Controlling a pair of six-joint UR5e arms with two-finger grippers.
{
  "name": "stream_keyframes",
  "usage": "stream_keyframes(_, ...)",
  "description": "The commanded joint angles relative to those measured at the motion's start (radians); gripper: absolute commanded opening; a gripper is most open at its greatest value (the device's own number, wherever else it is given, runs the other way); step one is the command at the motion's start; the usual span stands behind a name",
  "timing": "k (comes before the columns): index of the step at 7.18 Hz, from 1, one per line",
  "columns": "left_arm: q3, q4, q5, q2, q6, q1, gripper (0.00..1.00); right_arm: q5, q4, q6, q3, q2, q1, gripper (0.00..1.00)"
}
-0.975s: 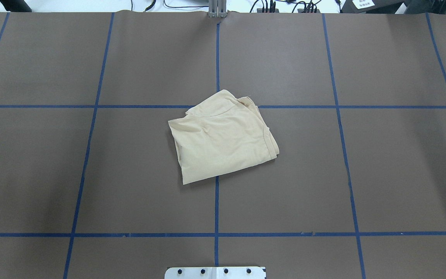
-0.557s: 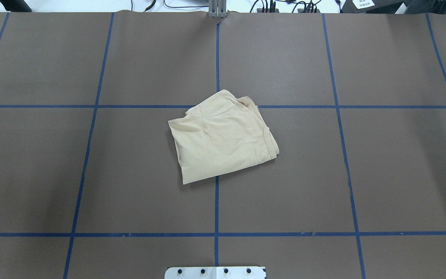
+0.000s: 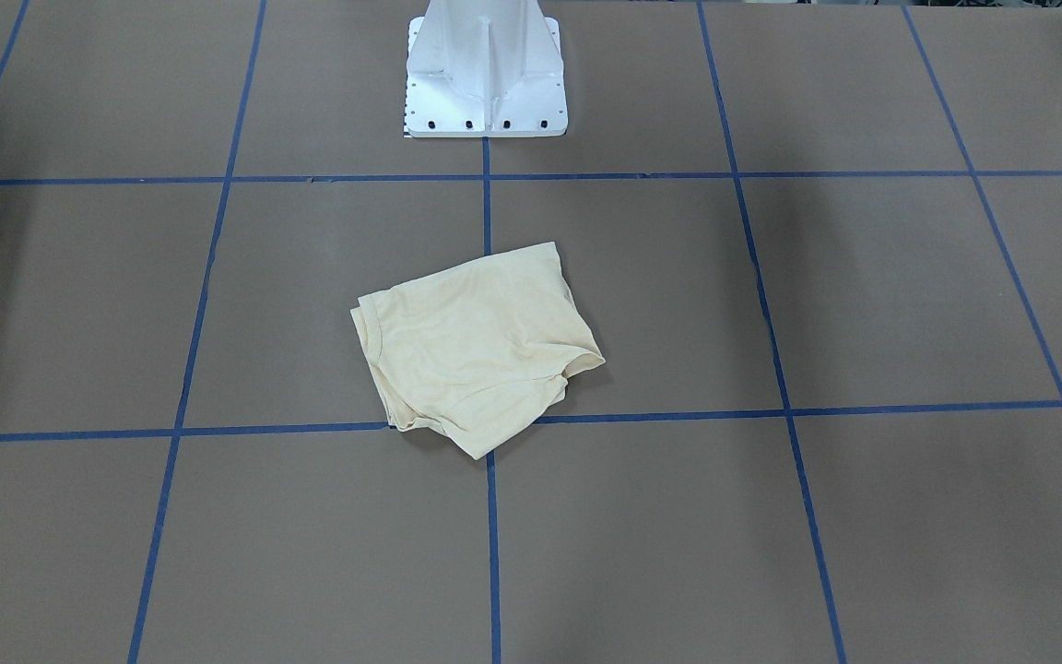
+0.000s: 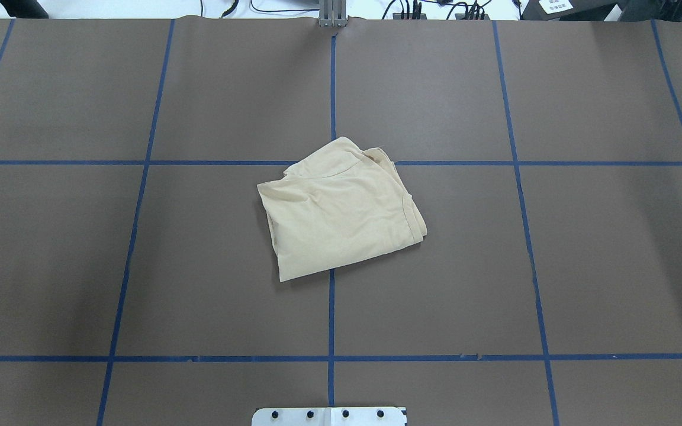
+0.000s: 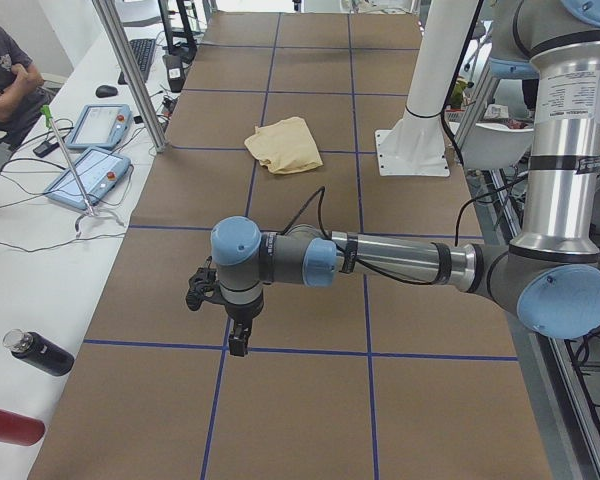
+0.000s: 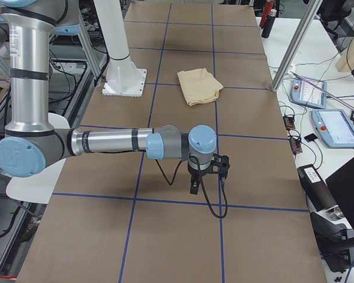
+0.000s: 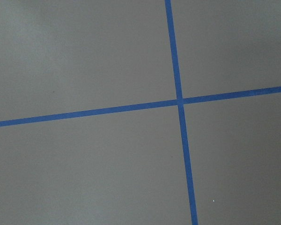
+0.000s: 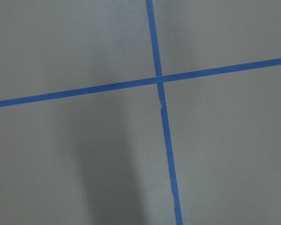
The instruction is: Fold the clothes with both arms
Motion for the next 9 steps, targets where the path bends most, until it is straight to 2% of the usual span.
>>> stream_keyframes(1, -0.001, -0.001, 0.001, 0.0, 0.0, 0.0, 1.0, -0.003, 0.001, -0.004, -0.012, -0.001, 0.0, 1.0)
stream_keyframes(5, -0.001, -0.001, 0.001, -0.002, 0.0, 0.0, 1.0, -0.053, 0.0, -0.141, -0.015, -0.001, 0.0, 1.0)
stream_keyframes(9, -0.002, -0.001, -0.001, -0.002, 0.0, 0.0, 1.0, -0.052, -0.002, -0.135, -0.018, -0.001, 0.0, 1.0)
